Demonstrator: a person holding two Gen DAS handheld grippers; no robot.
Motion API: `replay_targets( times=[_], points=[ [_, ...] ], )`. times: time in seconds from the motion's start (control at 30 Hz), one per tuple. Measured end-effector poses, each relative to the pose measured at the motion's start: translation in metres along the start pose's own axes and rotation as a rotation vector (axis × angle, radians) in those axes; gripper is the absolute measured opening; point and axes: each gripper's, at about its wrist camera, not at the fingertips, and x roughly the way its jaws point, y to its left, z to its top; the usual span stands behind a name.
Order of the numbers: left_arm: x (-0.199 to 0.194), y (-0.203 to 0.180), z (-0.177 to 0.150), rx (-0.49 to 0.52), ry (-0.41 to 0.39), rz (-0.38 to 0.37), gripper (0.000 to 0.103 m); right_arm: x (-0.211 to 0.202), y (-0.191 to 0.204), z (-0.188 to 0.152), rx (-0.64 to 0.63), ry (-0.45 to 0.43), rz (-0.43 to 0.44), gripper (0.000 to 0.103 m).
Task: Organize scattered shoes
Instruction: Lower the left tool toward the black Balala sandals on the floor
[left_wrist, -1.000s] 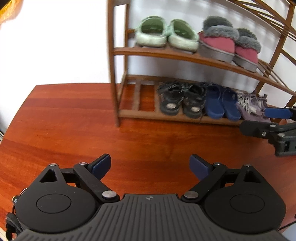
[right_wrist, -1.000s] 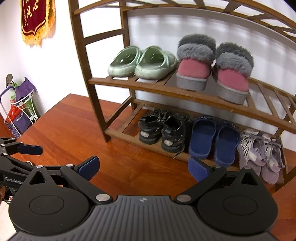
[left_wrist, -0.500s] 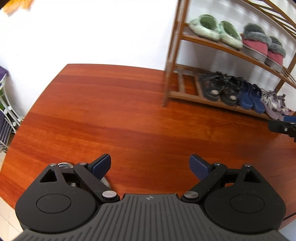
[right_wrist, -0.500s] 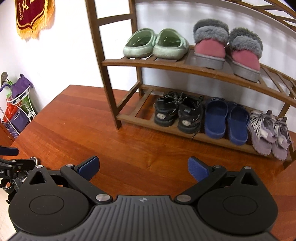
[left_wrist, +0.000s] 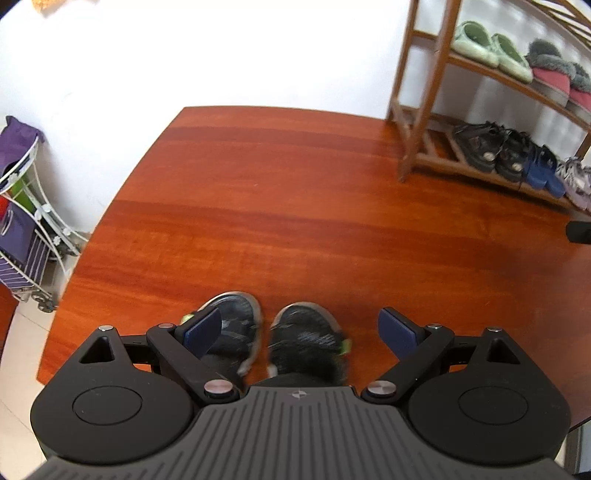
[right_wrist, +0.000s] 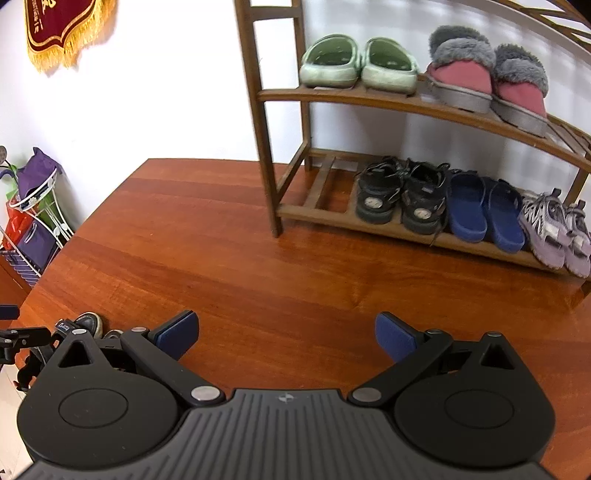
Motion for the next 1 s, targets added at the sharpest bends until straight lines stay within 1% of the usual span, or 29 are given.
replay_targets(
  times=[0.17,0.33,0.6,0.93,1.0],
  points=[
    [0.009,0.036,-0.016,0.006,0.035,0.009,0.093,0.003,0.027,-0.010,0.001,0.017,-0.011,0.102],
    [0.025,0.057,-0.029,0.029,0.073,0.002,0.093,0.003,0.047,-0.020,0.011,0.028,-0.026,0.102],
    [0.051,0.070,-0.046,0.072,0.135,-0.046,0.093,0.000,0.066,-0.032,0.028,0.040,-0.059,0.102],
    [0.083,0.086,-0.057,0.054,0.184,-0.087,0.093,-0.005,0.079,-0.042,0.031,0.052,-0.083,0.102],
    [0.087,0.086,-0.060,0.060,0.184,-0.089,0.093,-0.006,0.079,-0.044,0.034,0.053,-0.086,0.102]
  ],
)
